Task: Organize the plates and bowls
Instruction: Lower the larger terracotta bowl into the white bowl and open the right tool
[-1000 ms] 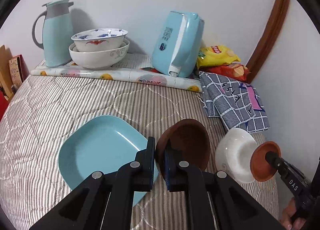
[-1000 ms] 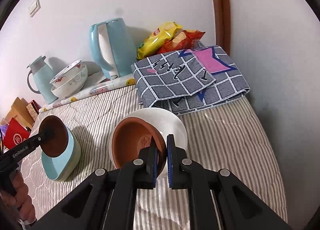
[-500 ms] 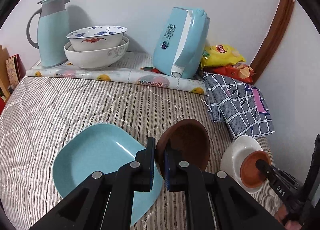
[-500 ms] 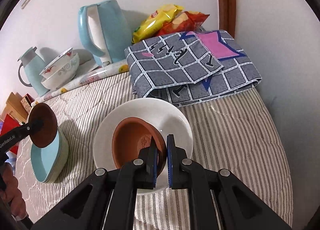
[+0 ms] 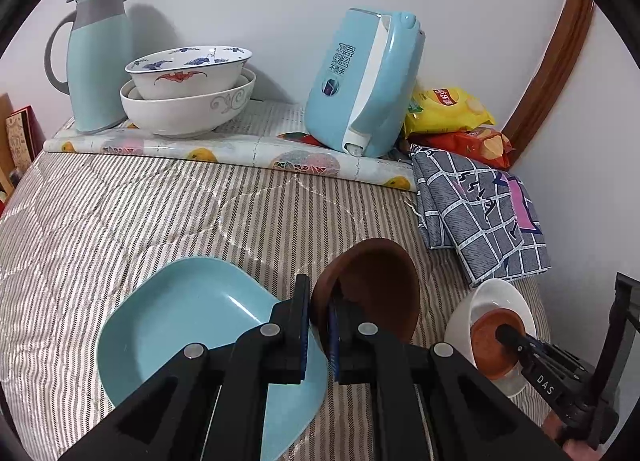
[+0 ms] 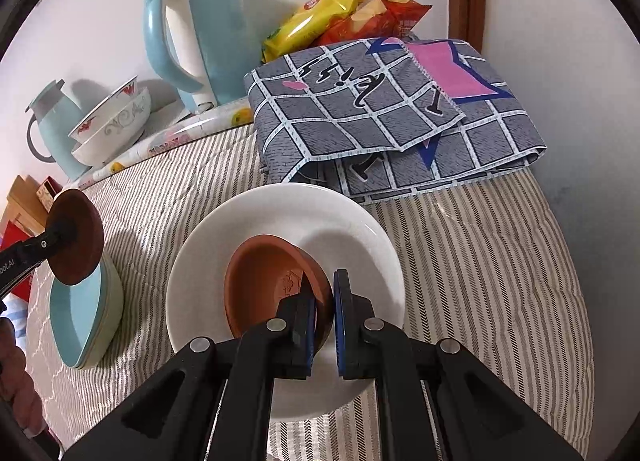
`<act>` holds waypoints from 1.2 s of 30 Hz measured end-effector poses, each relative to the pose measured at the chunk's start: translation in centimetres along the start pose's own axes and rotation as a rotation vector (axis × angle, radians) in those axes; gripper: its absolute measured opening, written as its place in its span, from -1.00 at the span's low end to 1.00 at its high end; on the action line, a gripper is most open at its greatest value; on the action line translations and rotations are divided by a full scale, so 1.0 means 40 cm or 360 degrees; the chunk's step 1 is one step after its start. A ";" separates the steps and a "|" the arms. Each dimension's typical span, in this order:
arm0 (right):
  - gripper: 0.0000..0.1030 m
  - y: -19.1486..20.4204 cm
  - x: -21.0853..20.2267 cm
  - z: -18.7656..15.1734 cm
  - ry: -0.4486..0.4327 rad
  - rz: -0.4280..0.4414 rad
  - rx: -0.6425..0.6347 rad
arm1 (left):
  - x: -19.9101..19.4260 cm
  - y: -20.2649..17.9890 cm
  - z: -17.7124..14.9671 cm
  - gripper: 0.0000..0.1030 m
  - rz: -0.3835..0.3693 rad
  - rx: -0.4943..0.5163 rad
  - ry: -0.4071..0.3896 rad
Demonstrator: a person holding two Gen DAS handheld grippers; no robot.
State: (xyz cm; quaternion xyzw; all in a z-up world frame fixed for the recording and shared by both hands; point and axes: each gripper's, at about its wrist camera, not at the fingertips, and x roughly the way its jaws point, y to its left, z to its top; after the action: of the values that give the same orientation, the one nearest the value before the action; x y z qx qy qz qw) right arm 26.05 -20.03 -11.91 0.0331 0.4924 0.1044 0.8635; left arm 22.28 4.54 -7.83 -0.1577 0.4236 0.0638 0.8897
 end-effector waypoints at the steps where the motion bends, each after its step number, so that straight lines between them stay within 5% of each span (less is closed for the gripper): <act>1: -0.84 0.001 0.003 0.002 0.0006 0.0002 -0.0001 | 0.001 0.000 0.000 -0.83 -0.0004 -0.0003 0.0002; 32: -0.75 0.067 0.056 0.010 0.0089 -0.0226 -0.0192 | 0.013 0.027 -0.006 -0.83 -0.0047 -0.0052 0.0043; 36: -0.31 0.069 0.049 0.008 0.0071 -0.0220 -0.0187 | 0.007 0.033 -0.009 -0.83 -0.0038 -0.0051 0.0044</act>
State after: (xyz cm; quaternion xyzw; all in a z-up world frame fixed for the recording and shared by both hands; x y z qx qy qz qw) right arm 26.90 -16.91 -12.95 -0.0541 0.5056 0.0739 0.8579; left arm 21.89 5.66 -8.57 -0.1778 0.4329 0.0578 0.8818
